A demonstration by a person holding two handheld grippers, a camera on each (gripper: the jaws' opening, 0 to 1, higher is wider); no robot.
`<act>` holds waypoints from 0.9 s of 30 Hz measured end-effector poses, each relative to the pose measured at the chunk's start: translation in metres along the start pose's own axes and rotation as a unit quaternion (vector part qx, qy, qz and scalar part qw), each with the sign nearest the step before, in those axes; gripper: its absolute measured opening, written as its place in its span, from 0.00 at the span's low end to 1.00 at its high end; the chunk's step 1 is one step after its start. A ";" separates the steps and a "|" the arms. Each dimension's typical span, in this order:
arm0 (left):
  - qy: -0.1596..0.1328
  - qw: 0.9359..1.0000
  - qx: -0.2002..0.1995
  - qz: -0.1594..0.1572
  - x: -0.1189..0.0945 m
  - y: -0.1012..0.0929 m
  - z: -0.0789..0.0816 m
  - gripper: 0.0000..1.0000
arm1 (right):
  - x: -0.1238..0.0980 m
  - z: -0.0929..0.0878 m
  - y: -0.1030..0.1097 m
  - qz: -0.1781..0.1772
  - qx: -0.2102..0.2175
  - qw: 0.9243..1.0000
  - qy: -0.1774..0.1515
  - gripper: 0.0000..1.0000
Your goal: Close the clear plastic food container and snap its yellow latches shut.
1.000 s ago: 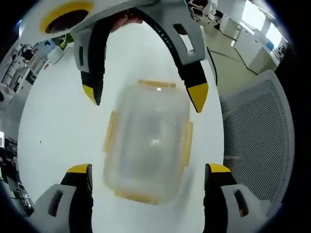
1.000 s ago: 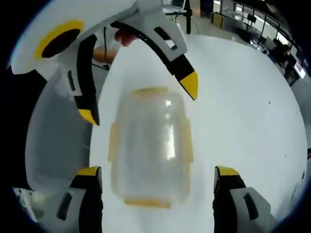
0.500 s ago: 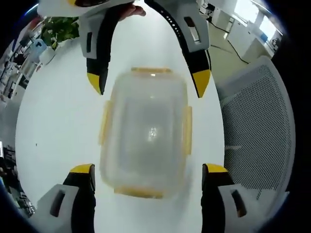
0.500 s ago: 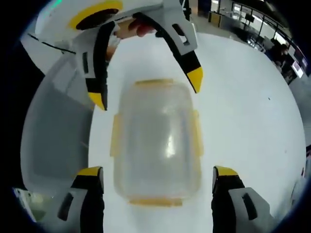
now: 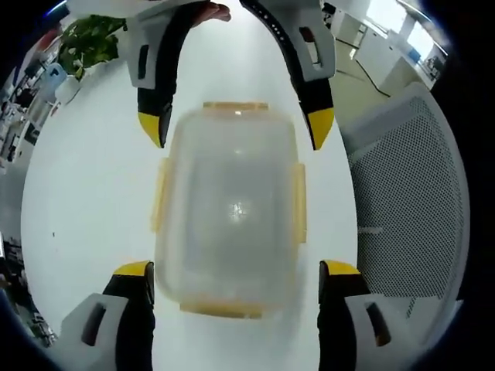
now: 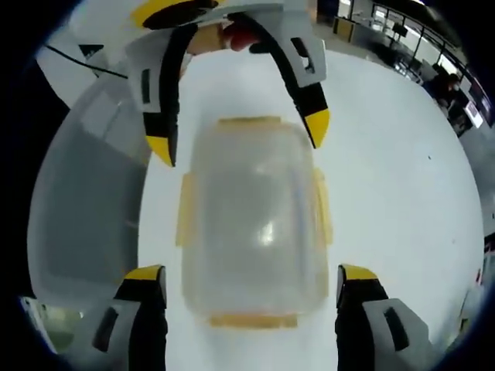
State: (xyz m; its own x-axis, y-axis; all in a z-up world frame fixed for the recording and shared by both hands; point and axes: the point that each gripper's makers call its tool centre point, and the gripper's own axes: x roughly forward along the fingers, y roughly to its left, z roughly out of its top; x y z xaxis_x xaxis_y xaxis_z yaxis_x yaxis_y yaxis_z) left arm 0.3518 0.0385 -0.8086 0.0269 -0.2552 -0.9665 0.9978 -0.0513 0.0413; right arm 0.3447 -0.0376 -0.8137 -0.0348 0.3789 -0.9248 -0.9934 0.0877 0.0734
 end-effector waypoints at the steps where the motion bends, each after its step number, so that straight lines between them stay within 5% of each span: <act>1: 0.001 1.000 0.001 0.001 0.001 0.000 0.000 0.89 | 0.001 -0.001 0.000 -0.001 -0.002 1.000 0.002 0.92; 18: 0.010 1.000 0.003 0.012 0.005 0.001 -0.001 0.88 | 0.005 -0.003 -0.002 -0.007 0.001 1.000 0.010 0.88; 27: 0.013 1.000 -0.010 0.024 0.007 0.006 0.000 0.78 | 0.008 -0.005 -0.004 -0.019 -0.009 1.000 0.017 0.83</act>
State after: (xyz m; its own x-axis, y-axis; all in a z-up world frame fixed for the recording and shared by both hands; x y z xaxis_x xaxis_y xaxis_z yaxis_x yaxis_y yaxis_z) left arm 0.3580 0.0366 -0.8155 0.0752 -0.2308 -0.9701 0.9964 -0.0200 0.0820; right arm 0.3483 -0.0398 -0.8236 -0.0008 0.3439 -0.9390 -0.9959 0.0848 0.0319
